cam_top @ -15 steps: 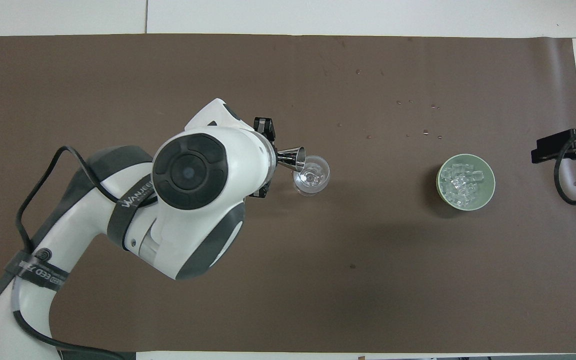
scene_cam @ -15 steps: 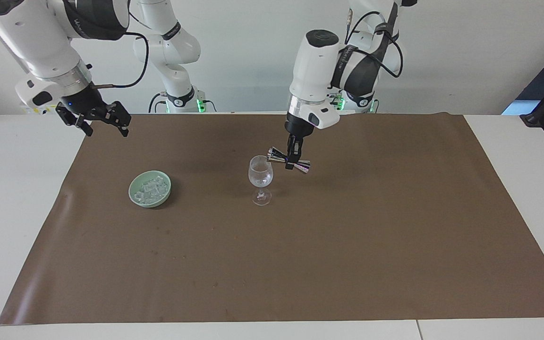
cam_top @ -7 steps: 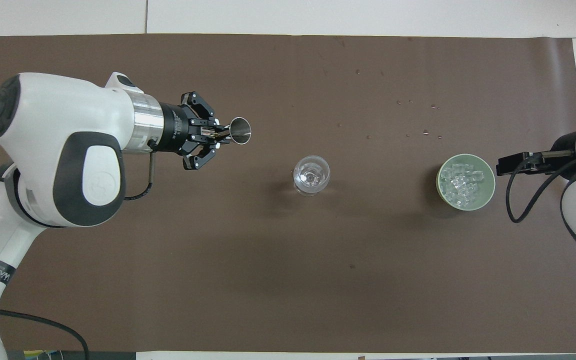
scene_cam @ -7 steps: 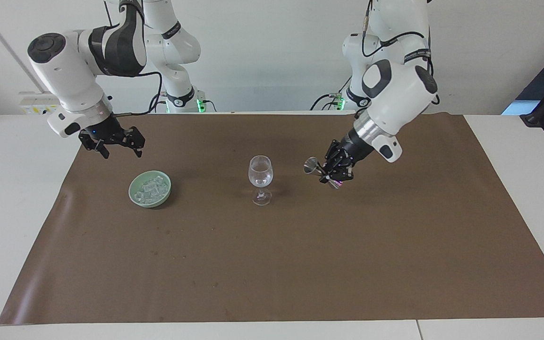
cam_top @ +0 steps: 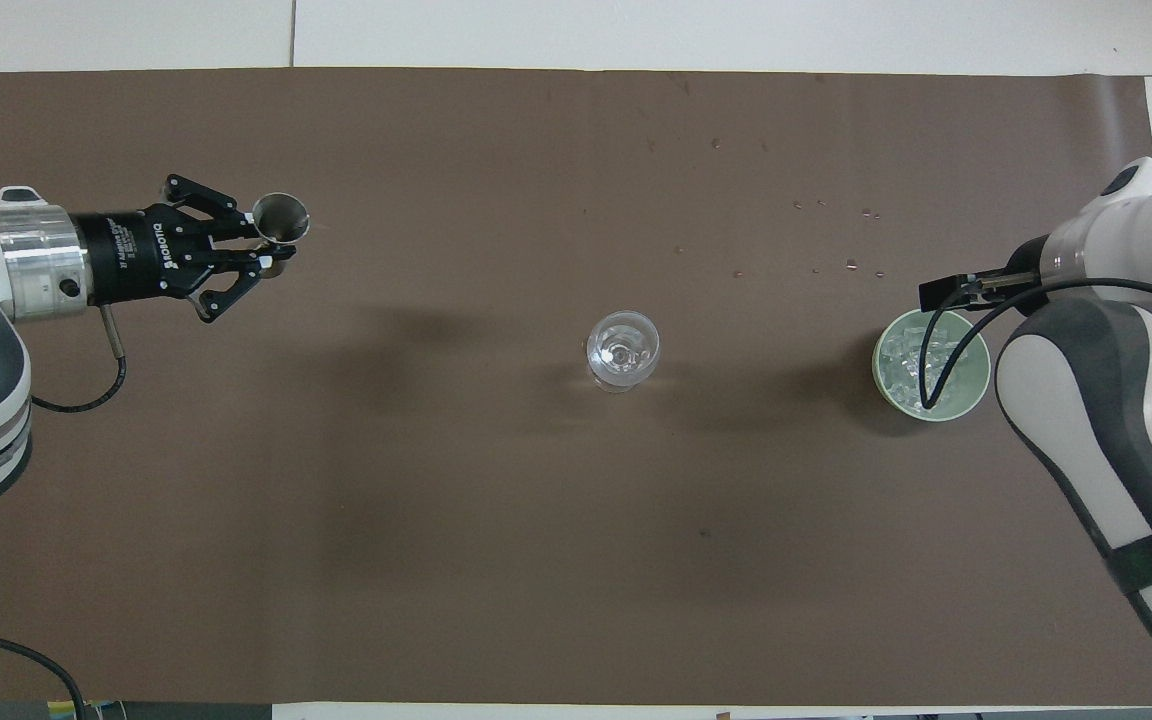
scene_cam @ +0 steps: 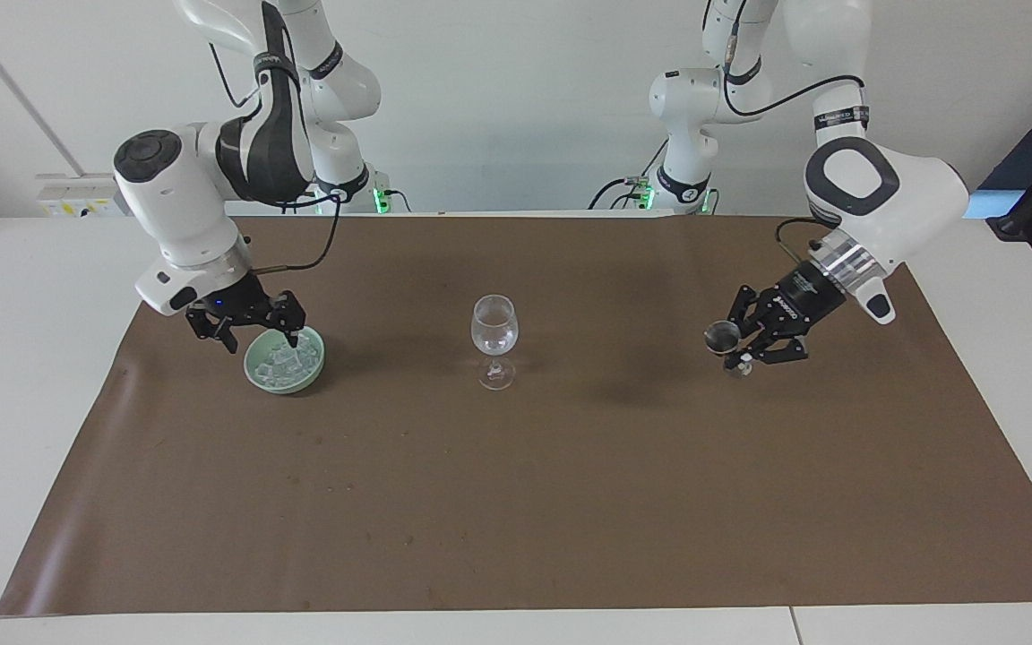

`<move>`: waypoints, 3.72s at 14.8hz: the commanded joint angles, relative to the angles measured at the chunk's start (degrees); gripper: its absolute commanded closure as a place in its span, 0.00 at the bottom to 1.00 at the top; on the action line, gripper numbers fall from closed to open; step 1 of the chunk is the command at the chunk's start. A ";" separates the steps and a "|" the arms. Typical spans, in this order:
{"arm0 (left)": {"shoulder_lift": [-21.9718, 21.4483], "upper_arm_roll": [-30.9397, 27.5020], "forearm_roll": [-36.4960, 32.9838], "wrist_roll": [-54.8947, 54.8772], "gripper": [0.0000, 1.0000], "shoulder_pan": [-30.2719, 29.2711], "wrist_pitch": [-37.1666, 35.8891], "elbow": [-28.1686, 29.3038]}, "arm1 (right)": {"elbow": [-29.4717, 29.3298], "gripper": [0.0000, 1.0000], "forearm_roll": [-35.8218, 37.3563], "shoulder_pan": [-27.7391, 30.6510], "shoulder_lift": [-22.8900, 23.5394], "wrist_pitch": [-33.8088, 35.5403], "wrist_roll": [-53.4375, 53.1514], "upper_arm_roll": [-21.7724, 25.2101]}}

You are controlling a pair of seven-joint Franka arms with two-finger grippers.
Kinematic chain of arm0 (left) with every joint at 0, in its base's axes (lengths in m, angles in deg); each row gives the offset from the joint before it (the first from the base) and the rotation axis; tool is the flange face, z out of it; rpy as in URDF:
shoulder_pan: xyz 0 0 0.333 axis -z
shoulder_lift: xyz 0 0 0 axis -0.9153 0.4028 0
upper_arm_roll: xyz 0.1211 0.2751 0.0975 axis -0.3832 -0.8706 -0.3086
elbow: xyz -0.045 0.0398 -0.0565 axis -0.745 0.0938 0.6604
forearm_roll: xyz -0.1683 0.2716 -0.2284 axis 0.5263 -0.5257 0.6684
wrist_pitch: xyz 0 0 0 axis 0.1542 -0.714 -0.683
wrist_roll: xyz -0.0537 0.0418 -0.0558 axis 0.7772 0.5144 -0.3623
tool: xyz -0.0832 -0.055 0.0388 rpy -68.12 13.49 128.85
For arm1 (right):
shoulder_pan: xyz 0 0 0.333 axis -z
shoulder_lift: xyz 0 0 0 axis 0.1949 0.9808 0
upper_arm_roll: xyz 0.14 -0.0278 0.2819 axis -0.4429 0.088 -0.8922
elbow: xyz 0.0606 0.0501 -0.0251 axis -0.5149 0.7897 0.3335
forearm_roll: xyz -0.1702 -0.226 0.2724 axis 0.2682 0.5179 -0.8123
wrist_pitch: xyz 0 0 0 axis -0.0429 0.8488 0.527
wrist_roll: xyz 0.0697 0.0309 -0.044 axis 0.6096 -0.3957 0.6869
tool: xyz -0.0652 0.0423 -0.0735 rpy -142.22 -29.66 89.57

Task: Pour wine and add ice with both arms
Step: 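Return the jigger with the left gripper while the right gripper grasps the bowl, then lower the jigger onto the table and open the left gripper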

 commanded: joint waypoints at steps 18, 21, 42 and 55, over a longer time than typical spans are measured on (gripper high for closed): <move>4.60 0.77 35.37 -28.82 1.00 -14.26 -0.15 16.53 | 11.99 0.26 -1.11 2.28 0.12 -10.46 12.63 0.06; 5.83 0.77 36.60 -29.16 1.00 -15.66 -0.41 16.71 | 12.43 0.27 -1.11 2.28 1.43 -11.07 14.03 -0.02; 4.96 0.42 38.81 -33.56 0.00 -15.40 -1.55 19.61 | 16.12 0.38 -1.11 2.45 1.09 -14.15 17.38 -0.02; 2.23 -0.02 6.23 -33.30 0.00 -19.62 -2.52 16.81 | 16.30 0.86 -1.11 2.45 1.00 -14.07 17.29 -0.02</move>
